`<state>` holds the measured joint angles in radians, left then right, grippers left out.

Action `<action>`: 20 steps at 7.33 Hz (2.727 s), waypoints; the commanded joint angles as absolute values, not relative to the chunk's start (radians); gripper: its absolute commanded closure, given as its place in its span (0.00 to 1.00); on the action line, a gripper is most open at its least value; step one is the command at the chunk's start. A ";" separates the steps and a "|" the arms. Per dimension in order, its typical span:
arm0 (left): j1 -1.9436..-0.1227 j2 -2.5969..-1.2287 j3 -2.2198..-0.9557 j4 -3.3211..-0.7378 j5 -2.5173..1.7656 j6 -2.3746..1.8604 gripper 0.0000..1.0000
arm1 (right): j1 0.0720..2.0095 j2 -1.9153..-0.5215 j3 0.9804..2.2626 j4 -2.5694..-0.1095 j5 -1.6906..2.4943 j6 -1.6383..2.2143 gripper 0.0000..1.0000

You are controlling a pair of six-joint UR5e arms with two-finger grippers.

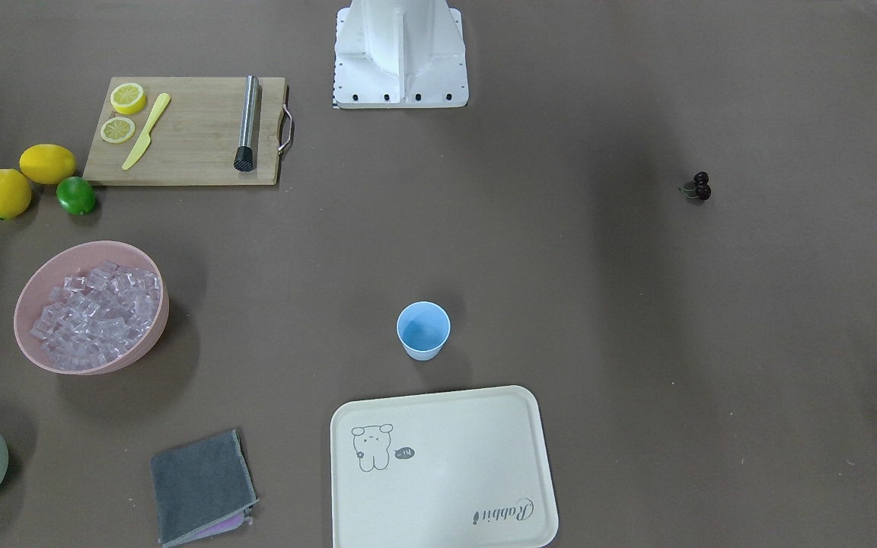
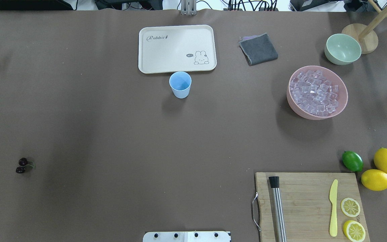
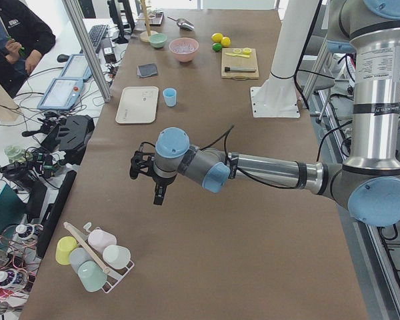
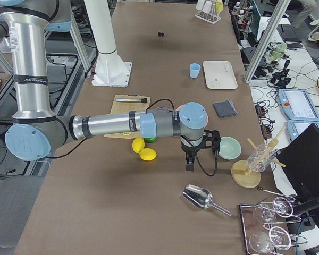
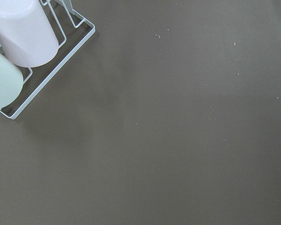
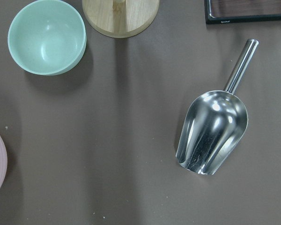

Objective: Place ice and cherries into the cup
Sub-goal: 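Move the right gripper over the pink bowl of ice cubes, then lower the right gripper into the bowl and grasp an ice cube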

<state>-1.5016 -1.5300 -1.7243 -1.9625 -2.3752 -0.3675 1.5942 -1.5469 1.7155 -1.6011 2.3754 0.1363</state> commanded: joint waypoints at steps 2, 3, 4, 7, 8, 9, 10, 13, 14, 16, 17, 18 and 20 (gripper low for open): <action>-1.502 -1.509 -1.724 -1.957 -2.399 -0.364 0.02 | 1.592 -1.546 1.718 -1.605 2.378 0.137 0.01; -1.500 -1.505 -1.724 -1.957 -2.402 -0.365 0.02 | 1.594 -1.552 1.717 -1.605 2.378 0.137 0.01; -1.500 -1.502 -1.706 -1.941 -2.402 -0.364 0.02 | 1.592 -1.554 1.721 -1.614 2.378 0.138 0.00; -1.502 -1.503 -1.692 -1.934 -2.414 -0.348 0.02 | 1.518 -1.529 1.739 -1.550 2.370 0.281 0.01; -1.503 -1.503 -1.698 -1.943 -2.416 -0.348 0.02 | 1.469 -1.542 1.752 -1.425 2.358 0.358 0.00; -1.506 -1.499 -1.724 -1.941 -2.416 -0.350 0.02 | 1.391 -1.554 1.750 -1.288 2.349 0.370 0.00; -1.509 -1.487 -1.732 -1.940 -2.416 -0.348 0.02 | 1.312 -1.546 1.750 -1.272 2.335 0.414 0.01; -1.541 -1.462 -1.741 -1.945 -2.414 -0.348 0.02 | 1.107 -1.519 1.790 -1.209 2.188 0.607 0.02; -1.549 -1.432 -1.768 -1.950 -2.410 -0.348 0.02 | 1.056 -1.502 1.792 -1.210 2.142 0.618 0.02; -1.557 -1.413 -1.776 -1.954 -2.411 -0.347 0.02 | 0.952 -1.464 1.761 -1.212 2.102 0.660 0.10; -1.562 -1.413 -1.772 -1.954 -2.408 -0.347 0.02 | 0.936 -1.460 1.744 -1.210 2.095 0.654 0.10; -1.562 -1.411 -1.772 -1.954 -2.408 -0.345 0.02 | 0.914 -1.460 1.744 -1.210 2.059 0.658 0.11; -1.562 -1.411 -1.772 -1.954 -2.411 -0.347 0.02 | 0.908 -1.460 1.741 -1.213 2.057 0.652 0.37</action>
